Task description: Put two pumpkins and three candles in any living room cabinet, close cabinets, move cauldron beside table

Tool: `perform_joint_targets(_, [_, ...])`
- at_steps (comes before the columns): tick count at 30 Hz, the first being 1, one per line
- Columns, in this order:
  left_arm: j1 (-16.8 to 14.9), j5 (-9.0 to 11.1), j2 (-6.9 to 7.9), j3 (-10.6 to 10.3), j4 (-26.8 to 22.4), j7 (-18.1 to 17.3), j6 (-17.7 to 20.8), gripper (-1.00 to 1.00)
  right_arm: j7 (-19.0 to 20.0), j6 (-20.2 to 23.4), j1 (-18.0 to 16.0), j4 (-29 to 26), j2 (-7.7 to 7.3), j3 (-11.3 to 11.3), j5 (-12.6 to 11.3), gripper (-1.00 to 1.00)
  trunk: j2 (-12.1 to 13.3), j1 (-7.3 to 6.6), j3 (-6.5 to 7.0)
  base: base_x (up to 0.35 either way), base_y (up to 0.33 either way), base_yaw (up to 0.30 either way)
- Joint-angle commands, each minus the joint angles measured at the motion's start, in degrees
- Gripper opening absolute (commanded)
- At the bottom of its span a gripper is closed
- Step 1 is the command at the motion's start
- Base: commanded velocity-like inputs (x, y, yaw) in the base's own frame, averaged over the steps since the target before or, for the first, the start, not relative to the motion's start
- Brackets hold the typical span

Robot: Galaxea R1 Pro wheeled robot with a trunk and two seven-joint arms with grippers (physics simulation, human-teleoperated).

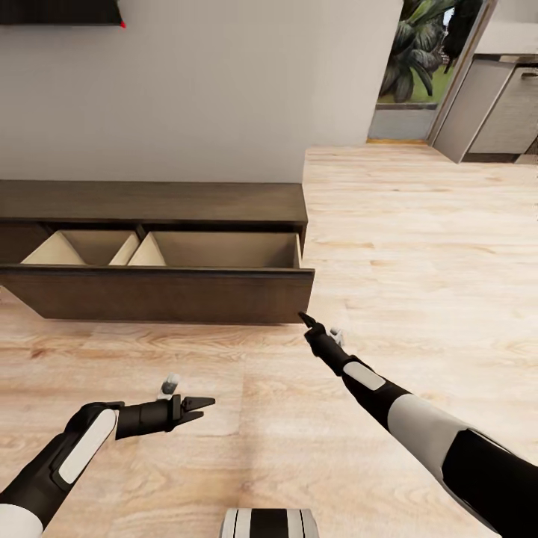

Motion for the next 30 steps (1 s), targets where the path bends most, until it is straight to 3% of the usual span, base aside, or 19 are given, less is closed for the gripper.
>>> perform_joint_targets(1, [0.0, 0.1, 0.03, -0.1, 0.1, 0.0, 0.5, 1.00, -1.0, 1.6, 0.0, 0.0, -0.04, 0.3, -0.6, 1.00, 0.0, -0.03, 0.19, 0.000, 0.000, 0.000])
perform_joint_targets(5, [0.0, -0.2, -0.04, -0.1, 0.1, 0.1, 2.1, 1.00, -5.6, 7.1, 0.0, 0.0, -0.04, 0.3, -0.6, 1.00, 0.1, -0.14, 1.07, 0.000, 0.000, 0.000])
perform_joint_targets(12, [-0.1, -0.1, -0.04, -0.2, 0.1, 0.1, 2.6, 1.00, -12.9, 10.9, 0.0, 0.0, 0.21, 0.3, -0.7, 1.00, 0.1, -0.32, 2.62, -0.061, 0.000, 0.000])
perform_joint_targets(19, [-0.1, -0.2, -0.02, -0.2, 0.2, 0.1, 2.6, 1.00, -13.0, 11.6, 0.0, 0.0, 0.21, -0.4, -1.3, 1.00, 0.2, -0.50, 4.18, -0.008, 0.000, 0.000])
perform_joint_targets(25, [-0.2, -0.2, -0.06, -0.3, 0.2, 0.1, 2.7, 1.00, -11.8, 11.0, 0.0, -0.1, 0.23, -2.2, -3.3, 1.00, 0.3, -0.65, 5.50, 0.000, 0.000, 0.000])
perform_joint_targets(30, [-0.2, -0.2, -0.06, -0.3, 0.2, 0.2, 2.7, 1.00, -11.4, 9.7, 0.0, 0.0, 0.23, -2.2, -3.2, 1.00, 0.4, -0.78, 6.61, 0.000, 0.000, 0.000])
